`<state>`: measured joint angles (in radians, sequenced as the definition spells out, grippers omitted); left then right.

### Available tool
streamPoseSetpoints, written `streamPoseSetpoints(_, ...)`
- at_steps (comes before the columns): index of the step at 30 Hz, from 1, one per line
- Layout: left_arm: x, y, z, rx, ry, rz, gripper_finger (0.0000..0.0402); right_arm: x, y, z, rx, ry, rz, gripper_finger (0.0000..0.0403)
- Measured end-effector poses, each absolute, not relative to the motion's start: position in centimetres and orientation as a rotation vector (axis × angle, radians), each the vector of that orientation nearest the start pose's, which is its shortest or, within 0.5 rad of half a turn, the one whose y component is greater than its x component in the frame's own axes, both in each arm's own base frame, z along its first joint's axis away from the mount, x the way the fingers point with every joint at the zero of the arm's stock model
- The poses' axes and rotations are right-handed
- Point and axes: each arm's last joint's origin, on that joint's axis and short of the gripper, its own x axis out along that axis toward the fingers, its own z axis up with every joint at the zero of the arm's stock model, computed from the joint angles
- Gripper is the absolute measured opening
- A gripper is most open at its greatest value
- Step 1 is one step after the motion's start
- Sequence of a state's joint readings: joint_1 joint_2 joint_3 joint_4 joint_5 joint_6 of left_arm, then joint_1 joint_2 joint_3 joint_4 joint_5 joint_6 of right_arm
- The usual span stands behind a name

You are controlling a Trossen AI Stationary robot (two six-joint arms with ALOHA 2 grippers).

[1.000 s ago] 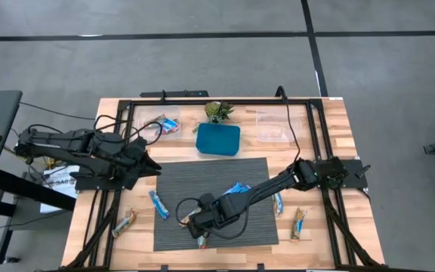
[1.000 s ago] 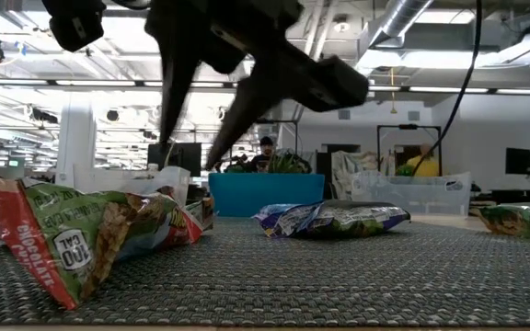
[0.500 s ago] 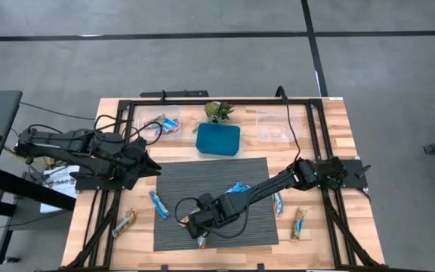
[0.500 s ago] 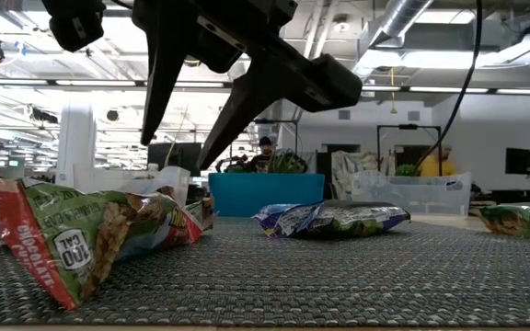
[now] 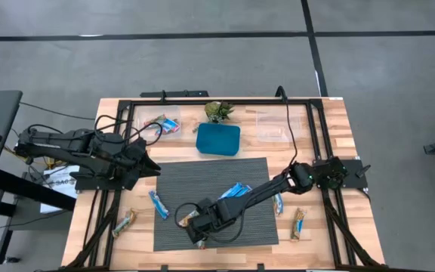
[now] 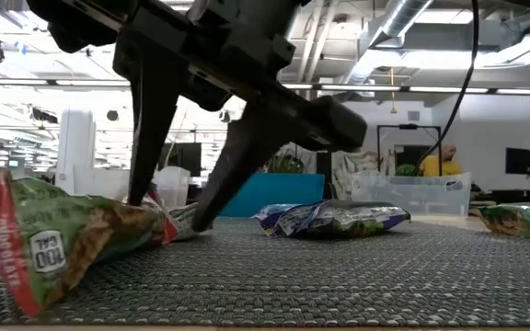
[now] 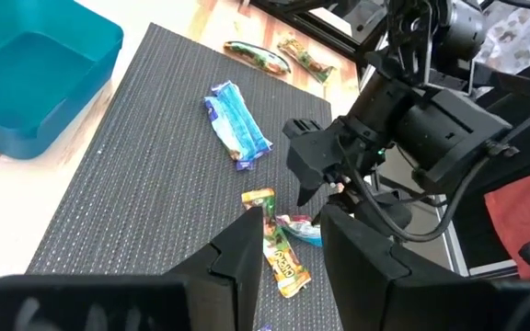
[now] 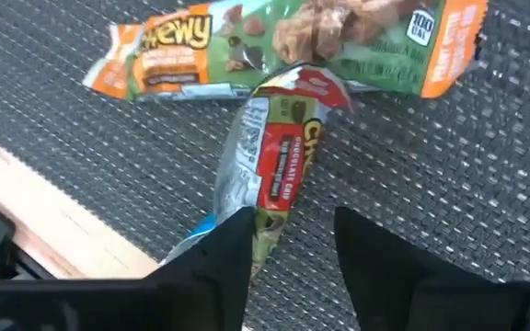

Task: Pick and place Granola Bars by type
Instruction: Put the red granola bar into the left transparent bin

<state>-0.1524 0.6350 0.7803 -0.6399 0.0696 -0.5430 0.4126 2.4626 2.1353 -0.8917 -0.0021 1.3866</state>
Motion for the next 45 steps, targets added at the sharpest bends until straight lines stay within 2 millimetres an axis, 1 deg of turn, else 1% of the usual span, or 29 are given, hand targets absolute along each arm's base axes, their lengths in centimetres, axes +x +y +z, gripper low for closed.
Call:
streamPoseSetpoints(5,12.4,-2.1,30.9,-0.51,0.542,-0.077,0.0103,47.2,20.6,15.9,0.964,1.167,-0.465,0.01)
streamPoseSetpoints(8,12.5,-2.1,30.9,-0.51,0.542,-0.077,0.0103,47.5,20.8,16.0,0.962,1.144,-0.424,0.0085)
streamPoseSetpoints(13,12.4,-2.1,30.9,-0.51,0.542,-0.076,0.0103,47.6,20.7,16.0,0.963,1.139,-0.42,0.0073)
streamPoseSetpoints(18,12.4,-2.1,30.9,-0.51,0.541,-0.076,0.0103,47.4,20.7,15.4,0.955,1.162,-0.405,0.0068)
streamPoseSetpoints(21,12.5,-2.1,30.9,-0.51,0.541,-0.074,0.0103,47.5,20.7,15.2,0.956,1.166,-0.399,0.0057)
streamPoseSetpoints(24,12.5,-2.1,30.9,-0.527,0.542,-0.07,0.0103,47.7,20.8,14.6,0.961,1.163,-0.393,0.0035)
streamPoseSetpoints(27,12.5,-2.1,30.9,-0.536,0.542,-0.067,0.0103,47.8,20.9,14.7,0.969,1.149,-0.378,0.0008)
streamPoseSetpoints(35,12.5,-2.1,30.9,-0.55,0.541,-0.062,0.0103,48.0,20.5,14.7,0.946,1.141,-0.362,0.0002)
streamPoseSetpoints(38,12.5,-2.1,30.9,-0.571,0.541,-0.053,0.0103,48.1,20.3,15.0,0.937,1.136,-0.354,0.0001)
streamPoseSetpoints(41,12.4,-2.1,30.8,-0.632,0.556,-0.031,0.0103,48.2,20.2,15.6,0.927,1.131,-0.347,0.0)
streamPoseSetpoints(45,12.5,-2.1,30.0,-0.707,0.642,0.029,0.0103,48.5,20.1,16.9,0.907,1.103,-0.337,0.0)
